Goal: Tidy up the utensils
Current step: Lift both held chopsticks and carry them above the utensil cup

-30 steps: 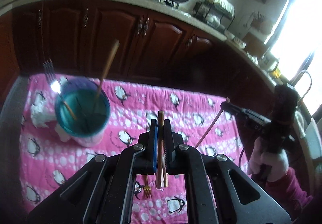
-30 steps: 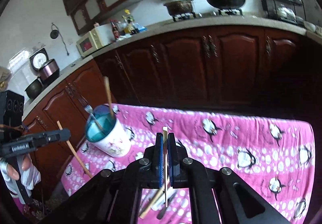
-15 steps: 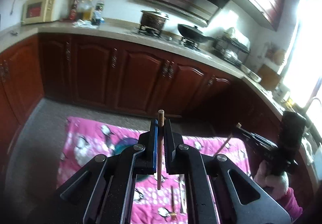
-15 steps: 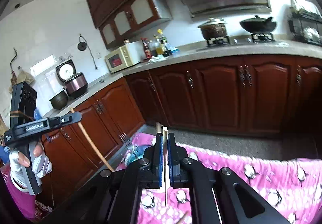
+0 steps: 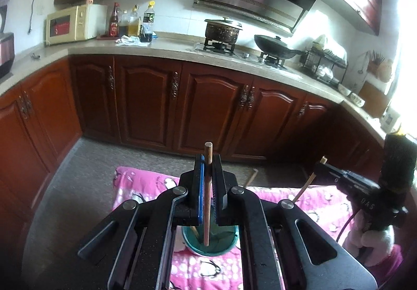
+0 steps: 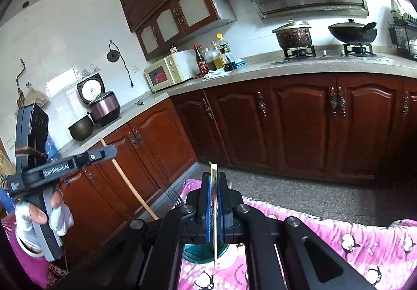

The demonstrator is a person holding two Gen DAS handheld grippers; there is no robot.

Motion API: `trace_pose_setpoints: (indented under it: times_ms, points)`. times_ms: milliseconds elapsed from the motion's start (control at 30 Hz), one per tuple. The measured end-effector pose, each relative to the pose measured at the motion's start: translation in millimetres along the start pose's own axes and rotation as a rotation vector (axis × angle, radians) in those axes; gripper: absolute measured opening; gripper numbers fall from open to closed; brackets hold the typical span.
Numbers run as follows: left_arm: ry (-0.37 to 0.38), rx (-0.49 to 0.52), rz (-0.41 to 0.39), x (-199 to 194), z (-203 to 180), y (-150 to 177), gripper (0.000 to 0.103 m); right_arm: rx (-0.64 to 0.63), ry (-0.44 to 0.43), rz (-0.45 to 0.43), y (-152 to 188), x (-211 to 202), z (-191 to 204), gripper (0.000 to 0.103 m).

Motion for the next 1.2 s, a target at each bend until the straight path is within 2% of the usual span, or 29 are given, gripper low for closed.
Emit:
trace_pose_setpoints:
  times_ms: [367,767,1200]
  points:
    - [-0.032,0.006,0.009,24.0,9.5,8.9,0.004,-0.037,0.002,0.011,-9.0,46.9,15.6,0.004]
    - [-0.054,0.006,0.013,47.3,15.5,17.1,0.004,-0.052,0.026,0.02,2.4,91.3,16.9,0.004]
    - [-0.05,-0.019,0.098,80.5,14.6,51.3,0.004,-0.01,0.038,0.121,53.9,122.6,-6.0,0.004]
Point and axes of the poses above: each gripper's, at about its wrist camera, not at the fingertips, and x roughly the way its jaws point, z to its left, y to its underside, the point moved 5 cm from there along x, roughly the way its jaws point, and after that the axes turned 6 degrees about y, right-handed, at the moved point
